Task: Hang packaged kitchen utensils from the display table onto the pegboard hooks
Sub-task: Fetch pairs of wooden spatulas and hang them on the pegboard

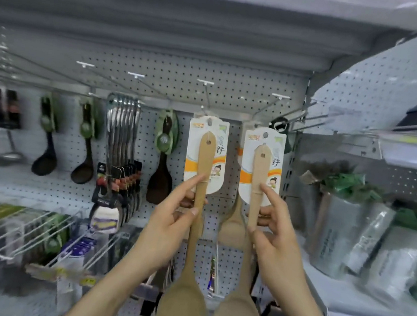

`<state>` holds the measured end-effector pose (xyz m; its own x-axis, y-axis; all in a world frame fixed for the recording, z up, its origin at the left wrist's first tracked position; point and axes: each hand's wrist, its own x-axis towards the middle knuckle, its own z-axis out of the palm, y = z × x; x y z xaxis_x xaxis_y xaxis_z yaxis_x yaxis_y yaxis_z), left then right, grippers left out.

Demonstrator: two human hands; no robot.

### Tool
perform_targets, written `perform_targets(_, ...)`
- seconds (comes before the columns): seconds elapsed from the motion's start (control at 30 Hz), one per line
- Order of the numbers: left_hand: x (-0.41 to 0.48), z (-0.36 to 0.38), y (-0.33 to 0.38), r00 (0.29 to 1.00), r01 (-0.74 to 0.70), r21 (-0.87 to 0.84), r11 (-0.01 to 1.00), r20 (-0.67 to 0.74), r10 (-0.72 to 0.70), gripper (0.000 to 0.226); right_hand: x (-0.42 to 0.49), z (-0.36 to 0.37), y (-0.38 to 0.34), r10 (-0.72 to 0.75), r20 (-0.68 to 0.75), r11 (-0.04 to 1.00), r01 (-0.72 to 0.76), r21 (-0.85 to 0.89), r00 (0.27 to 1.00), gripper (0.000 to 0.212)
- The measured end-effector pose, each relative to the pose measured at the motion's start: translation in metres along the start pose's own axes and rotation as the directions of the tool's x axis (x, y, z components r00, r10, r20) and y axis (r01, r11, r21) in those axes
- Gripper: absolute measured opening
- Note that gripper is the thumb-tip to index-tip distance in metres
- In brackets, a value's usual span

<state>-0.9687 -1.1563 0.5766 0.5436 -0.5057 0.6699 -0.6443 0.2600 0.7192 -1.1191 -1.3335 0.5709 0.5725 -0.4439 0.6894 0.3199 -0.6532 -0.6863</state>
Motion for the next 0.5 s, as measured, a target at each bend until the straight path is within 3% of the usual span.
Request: perform_targets(0.5,0.045,-0.029,0.003,0.999,0.029,0.035,0.999,-0.023,-0.028,0.072,0.029,0.008,0.0,-0.041,-0.074,0.999,0.038,-0.036,0.996,0.096)
